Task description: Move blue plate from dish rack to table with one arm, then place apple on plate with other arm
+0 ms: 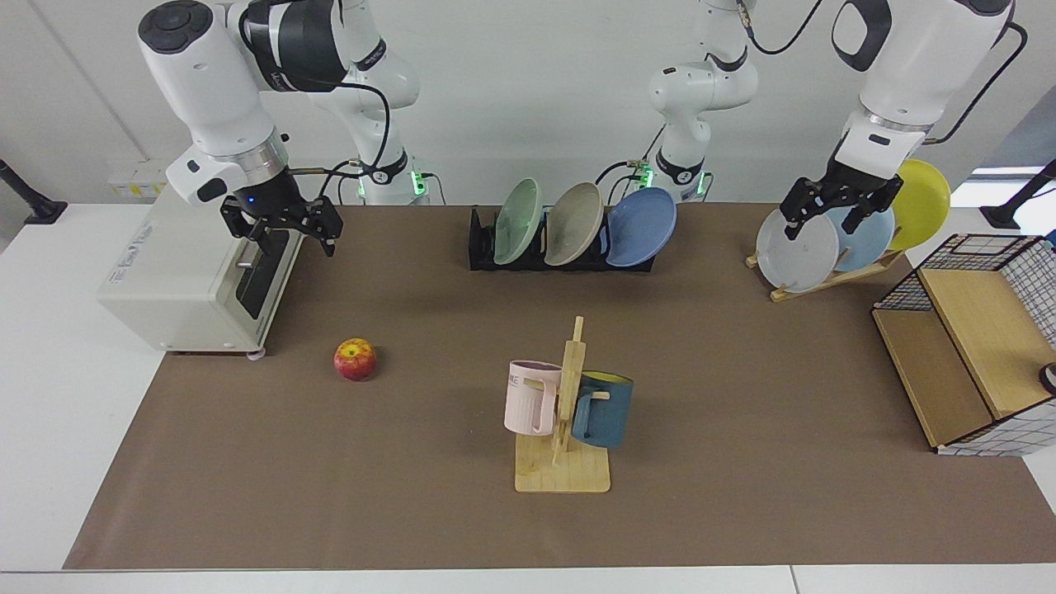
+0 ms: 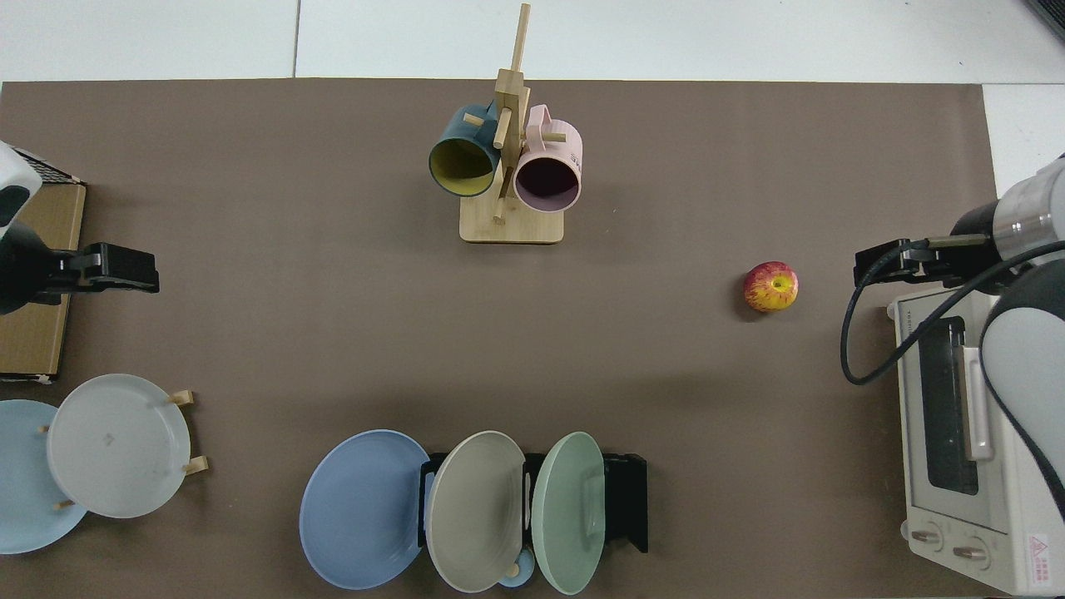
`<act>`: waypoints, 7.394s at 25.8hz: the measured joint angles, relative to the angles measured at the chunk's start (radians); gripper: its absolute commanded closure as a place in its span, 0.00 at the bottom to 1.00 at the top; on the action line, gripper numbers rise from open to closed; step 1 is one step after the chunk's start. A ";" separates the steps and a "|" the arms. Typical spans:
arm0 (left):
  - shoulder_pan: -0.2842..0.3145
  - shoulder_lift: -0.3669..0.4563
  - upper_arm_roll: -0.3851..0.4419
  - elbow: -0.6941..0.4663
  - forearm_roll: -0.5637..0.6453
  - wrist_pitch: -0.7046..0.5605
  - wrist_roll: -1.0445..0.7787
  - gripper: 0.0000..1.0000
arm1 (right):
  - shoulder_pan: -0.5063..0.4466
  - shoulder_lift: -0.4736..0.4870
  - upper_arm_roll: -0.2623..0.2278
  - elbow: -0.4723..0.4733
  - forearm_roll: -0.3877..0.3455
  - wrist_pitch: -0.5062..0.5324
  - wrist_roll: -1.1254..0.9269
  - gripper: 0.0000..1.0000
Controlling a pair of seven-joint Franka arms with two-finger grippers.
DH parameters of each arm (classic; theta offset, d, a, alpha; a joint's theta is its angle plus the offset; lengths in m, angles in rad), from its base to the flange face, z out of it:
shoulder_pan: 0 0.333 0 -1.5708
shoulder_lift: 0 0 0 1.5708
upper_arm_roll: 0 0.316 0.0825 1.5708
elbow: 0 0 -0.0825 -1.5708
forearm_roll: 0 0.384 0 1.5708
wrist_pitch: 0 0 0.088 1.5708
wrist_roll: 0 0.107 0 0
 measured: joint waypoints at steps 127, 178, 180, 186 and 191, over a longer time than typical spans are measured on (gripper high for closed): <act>-0.101 -0.489 -0.513 -0.902 0.263 0.290 -0.437 1.00 | 0.027 0.342 -0.002 -0.285 -0.024 0.601 0.178 1.00; 0.079 0.048 -0.397 -0.285 -0.071 0.387 -0.306 1.00 | 0.037 0.044 -0.006 -0.216 -0.047 0.213 0.143 1.00; 0.051 0.057 -0.399 -0.335 -0.093 0.467 -0.311 1.00 | 0.037 0.036 -0.006 -0.228 -0.047 0.226 0.143 1.00; -0.011 0.119 -0.405 -0.434 -0.103 0.620 -0.328 1.00 | 0.037 0.016 -0.006 -0.261 -0.047 0.247 0.143 1.00; -0.046 0.143 -0.411 -0.487 -0.104 0.701 -0.333 1.00 | 0.037 0.011 -0.006 -0.269 -0.047 0.248 0.143 1.00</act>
